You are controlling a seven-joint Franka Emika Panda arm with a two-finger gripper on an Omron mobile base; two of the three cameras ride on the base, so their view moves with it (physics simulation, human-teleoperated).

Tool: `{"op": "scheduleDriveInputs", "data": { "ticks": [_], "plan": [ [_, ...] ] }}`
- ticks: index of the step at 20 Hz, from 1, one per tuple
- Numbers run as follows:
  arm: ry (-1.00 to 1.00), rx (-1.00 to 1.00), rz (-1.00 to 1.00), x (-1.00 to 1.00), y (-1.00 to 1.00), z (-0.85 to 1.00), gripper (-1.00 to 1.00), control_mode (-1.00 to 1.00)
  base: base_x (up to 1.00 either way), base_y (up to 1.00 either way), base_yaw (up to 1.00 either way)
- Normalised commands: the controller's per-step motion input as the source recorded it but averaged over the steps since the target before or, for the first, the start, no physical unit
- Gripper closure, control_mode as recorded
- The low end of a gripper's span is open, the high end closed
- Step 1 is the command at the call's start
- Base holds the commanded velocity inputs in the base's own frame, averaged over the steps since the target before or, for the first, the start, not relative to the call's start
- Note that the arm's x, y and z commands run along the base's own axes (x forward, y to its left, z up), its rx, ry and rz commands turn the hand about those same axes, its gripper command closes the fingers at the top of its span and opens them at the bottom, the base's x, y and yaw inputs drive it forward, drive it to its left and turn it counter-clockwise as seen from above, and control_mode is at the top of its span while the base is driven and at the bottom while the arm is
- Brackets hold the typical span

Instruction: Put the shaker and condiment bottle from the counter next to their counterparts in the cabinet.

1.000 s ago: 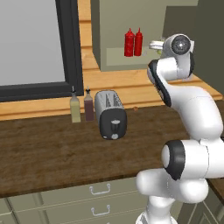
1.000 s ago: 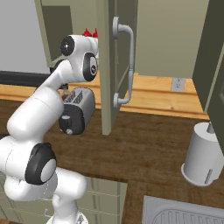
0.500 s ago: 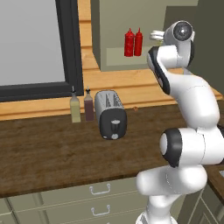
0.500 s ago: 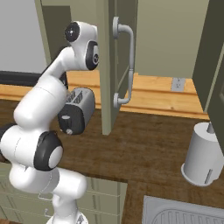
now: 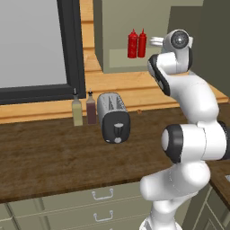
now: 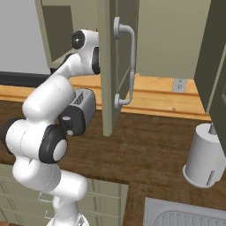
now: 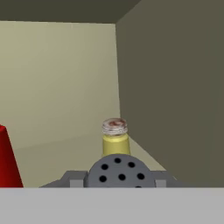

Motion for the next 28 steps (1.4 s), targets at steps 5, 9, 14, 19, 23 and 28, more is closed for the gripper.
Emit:
{"op": "scheduleDriveInputs", "data": {
  "ticks": [5, 9, 14, 19, 23, 28],
  "plan": [
    [-0.04, 0.00, 0.00, 0.41, -0.01, 0.00, 1.00, -1.00, 0.00, 0.00, 0.00],
    [0.00, 0.00, 0.00, 0.39, 0.00, 0.00, 1.00, -1.00, 0.00, 0.00, 0.00],
    [0.00, 0.00, 0.00, 0.38, 0.00, 0.00, 1.00, -1.00, 0.00, 0.00, 0.00],
    [0.00, 0.00, 0.00, 0.38, 0.00, 0.00, 1.00, -1.00, 0.00, 0.00, 0.00],
    [0.00, 0.00, 0.00, 0.26, 0.00, 0.00, 1.00, -1.00, 0.00, 0.00, 0.00],
    [0.00, 0.00, 0.00, 0.12, 0.00, 0.00, -1.00, -1.00, 0.00, 0.00, 0.00]
  ]
}}
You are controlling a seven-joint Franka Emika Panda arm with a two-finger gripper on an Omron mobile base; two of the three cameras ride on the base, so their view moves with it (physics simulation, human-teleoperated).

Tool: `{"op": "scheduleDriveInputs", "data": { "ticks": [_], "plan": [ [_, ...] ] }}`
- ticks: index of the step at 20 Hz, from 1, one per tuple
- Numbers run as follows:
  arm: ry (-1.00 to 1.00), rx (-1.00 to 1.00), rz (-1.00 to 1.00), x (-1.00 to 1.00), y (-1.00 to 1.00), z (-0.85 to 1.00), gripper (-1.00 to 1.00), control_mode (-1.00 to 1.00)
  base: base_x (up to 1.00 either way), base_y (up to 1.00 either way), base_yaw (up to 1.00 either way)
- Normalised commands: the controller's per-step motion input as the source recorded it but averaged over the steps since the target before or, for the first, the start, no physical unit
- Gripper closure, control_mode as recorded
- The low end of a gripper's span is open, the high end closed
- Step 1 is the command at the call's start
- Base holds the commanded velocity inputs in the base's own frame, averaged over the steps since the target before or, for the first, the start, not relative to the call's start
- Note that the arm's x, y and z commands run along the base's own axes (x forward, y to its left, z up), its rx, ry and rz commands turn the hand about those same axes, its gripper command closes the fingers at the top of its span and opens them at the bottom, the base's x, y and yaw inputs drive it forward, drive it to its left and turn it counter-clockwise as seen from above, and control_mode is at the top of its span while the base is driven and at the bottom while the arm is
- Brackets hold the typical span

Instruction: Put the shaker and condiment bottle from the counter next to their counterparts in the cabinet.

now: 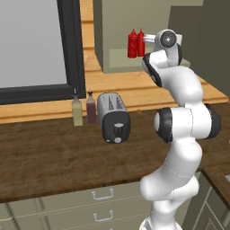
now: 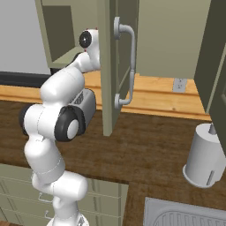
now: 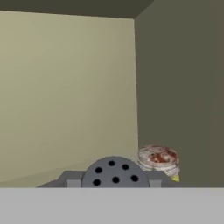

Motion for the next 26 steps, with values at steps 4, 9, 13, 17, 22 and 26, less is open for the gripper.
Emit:
{"op": "scheduleDriveInputs", "data": {
  "ticks": [4, 9, 13, 17, 22, 26],
  "plan": [
    [0.00, 0.00, 0.00, 0.00, 0.00, 0.00, -1.00, -1.00, 0.00, 0.00, 0.00],
    [0.00, 0.00, 0.00, -0.24, -0.02, 0.00, -1.00, -1.00, 0.00, 0.00, 0.00],
    [0.00, 0.00, 0.03, -0.67, 0.00, 0.00, -1.00, -1.00, 0.00, 0.00, 0.00],
    [0.00, 0.00, 0.02, -0.77, 0.00, 0.00, -1.00, -1.00, 0.00, 0.00, 0.00],
    [0.00, -0.01, 0.02, -0.81, 0.00, 0.00, -1.00, -1.00, 0.00, 0.00, 0.00],
    [-0.01, -0.03, 0.02, -0.86, 0.02, 0.00, -1.00, -1.00, 0.00, 0.00, 0.00]
  ]
}}
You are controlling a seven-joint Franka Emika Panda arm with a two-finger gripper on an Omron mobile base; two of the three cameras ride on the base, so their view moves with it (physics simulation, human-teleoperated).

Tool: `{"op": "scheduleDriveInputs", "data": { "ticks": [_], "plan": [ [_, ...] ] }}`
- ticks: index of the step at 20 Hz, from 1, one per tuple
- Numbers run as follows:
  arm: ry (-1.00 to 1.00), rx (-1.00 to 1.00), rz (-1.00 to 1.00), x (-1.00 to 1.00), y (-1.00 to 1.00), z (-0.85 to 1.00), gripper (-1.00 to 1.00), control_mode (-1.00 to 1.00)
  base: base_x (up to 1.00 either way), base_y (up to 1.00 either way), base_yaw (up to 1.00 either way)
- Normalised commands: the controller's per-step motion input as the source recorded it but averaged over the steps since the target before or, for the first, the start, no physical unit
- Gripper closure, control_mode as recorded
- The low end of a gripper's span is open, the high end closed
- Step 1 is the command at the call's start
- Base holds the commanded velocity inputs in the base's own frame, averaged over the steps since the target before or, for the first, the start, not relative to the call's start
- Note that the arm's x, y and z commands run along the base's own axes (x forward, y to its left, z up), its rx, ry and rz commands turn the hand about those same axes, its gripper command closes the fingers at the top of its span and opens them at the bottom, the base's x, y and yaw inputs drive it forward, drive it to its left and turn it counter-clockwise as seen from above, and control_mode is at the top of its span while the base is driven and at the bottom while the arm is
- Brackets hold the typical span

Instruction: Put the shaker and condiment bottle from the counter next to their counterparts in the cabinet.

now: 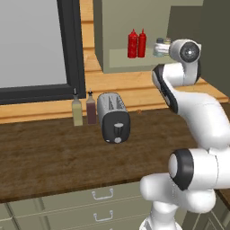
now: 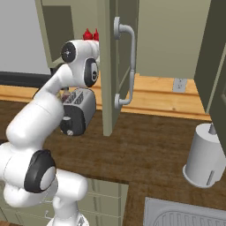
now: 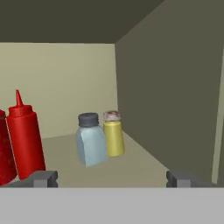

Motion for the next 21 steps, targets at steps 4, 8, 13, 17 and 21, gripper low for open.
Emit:
{"op": "scheduleDriveInputs", "data": {
  "ticks": [4, 8, 13, 17, 21],
  "plan": [
    [-0.07, -0.08, 0.02, -0.89, 0.39, 0.00, -1.00, -1.00, 0.00, 0.00, 0.00],
    [-0.12, -0.12, 0.01, -0.91, 0.68, 0.00, -1.00, -1.00, 0.00, 0.00, 0.00],
    [-0.15, -0.13, 0.01, -0.99, 0.68, 0.00, -1.00, -1.00, 0.00, 0.00, 0.00],
    [-0.17, -0.15, 0.00, -1.00, 0.74, 0.00, -1.00, -1.00, 0.00, 0.00, 0.00],
    [-0.19, -0.12, 0.00, -1.00, 0.54, 0.00, -1.00, -1.00, 0.00, 0.00, 0.00]
  ]
}}
